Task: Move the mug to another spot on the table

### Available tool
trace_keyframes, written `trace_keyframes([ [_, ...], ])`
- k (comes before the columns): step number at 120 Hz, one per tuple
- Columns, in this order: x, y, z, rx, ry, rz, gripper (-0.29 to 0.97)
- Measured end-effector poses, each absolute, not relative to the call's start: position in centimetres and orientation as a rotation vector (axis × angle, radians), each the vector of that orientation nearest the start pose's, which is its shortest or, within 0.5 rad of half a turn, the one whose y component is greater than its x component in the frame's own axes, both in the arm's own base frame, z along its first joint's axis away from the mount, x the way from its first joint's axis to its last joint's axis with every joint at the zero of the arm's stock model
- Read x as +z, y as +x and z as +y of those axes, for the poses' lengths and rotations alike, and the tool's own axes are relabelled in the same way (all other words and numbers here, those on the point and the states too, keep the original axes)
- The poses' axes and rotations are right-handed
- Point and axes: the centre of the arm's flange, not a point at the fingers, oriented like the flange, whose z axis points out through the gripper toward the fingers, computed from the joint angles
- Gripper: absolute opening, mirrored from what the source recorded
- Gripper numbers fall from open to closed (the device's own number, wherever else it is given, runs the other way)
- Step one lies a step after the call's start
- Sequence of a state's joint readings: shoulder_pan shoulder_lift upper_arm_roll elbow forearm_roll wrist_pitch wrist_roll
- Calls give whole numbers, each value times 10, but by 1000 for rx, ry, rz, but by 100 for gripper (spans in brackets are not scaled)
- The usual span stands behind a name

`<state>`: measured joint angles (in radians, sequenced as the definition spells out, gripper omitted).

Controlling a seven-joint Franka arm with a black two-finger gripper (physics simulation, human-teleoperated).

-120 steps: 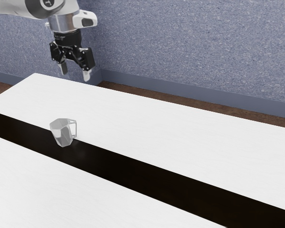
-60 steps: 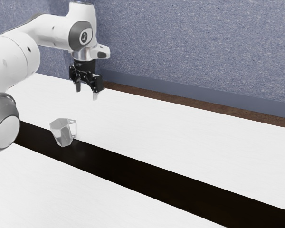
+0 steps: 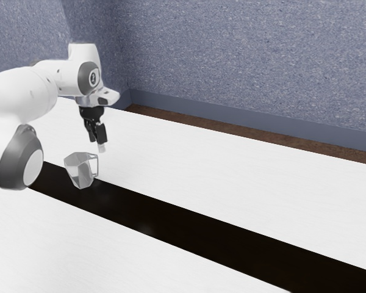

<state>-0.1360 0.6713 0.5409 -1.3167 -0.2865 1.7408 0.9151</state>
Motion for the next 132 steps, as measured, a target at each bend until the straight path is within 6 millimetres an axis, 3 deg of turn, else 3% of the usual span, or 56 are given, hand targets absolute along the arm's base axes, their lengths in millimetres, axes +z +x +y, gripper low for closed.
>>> trace_keyframes([
  [32, 338, 690, 192, 219, -2951, 1123, 68],
  [52, 330, 690, 201, 194, -2892, 1258, 68],
  [132, 283, 686, 212, 165, -2804, 1535, 68],
])
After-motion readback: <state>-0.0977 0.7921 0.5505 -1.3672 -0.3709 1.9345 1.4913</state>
